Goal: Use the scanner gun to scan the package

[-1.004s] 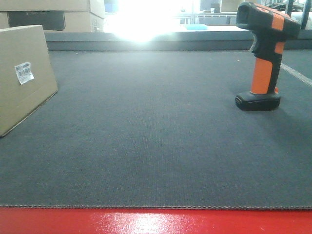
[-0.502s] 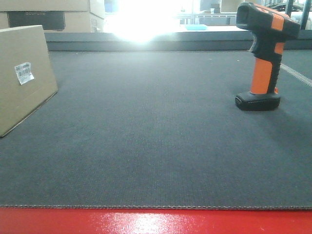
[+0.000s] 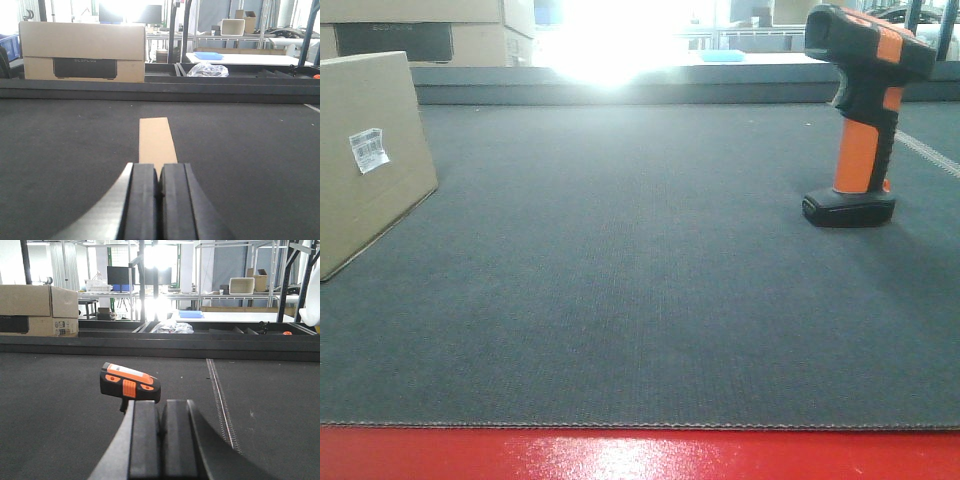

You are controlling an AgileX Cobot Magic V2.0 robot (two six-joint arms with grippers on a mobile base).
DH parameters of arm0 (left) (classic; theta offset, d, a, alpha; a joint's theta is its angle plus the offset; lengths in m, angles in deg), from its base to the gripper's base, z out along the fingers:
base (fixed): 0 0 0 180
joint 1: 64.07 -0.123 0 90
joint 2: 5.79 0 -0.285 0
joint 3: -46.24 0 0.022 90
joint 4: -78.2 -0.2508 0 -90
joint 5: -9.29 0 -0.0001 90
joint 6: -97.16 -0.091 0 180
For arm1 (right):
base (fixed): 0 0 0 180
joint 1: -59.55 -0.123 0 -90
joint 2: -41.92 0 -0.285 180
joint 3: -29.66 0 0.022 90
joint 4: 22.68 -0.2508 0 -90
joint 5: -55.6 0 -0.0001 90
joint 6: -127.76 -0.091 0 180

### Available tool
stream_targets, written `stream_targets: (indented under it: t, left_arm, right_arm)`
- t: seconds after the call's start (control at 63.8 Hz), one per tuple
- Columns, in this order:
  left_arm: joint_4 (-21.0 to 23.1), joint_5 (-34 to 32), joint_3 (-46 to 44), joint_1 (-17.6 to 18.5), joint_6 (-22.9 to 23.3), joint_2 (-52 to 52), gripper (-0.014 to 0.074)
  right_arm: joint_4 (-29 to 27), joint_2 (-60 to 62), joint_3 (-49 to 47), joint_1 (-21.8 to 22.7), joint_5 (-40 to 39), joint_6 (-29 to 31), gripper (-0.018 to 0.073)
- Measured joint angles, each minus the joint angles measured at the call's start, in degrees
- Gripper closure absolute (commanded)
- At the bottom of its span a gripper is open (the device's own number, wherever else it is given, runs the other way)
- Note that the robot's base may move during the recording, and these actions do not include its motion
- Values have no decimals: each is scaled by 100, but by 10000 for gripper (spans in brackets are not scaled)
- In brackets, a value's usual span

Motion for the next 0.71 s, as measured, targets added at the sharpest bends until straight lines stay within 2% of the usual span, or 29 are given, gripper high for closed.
stream_targets:
  t: [0.314, 0.423, 0.627, 0.706]
  left_arm:
    - [0, -26, 43, 0, 0, 0, 707]
    - [-132, -122, 233, -76, 0, -71, 707]
    - [-193, -987, 1248, -516, 0, -749, 707]
    - [-193, -1164, 1719, -540, 0, -1099, 707]
  right_arm:
    - [0, 0, 0, 0, 10, 0, 713]
    - [0, 0, 0, 0, 10, 0, 713]
    - [0, 0, 0, 0, 10, 0, 713]
    - [0, 0, 0, 0, 21, 0, 713]
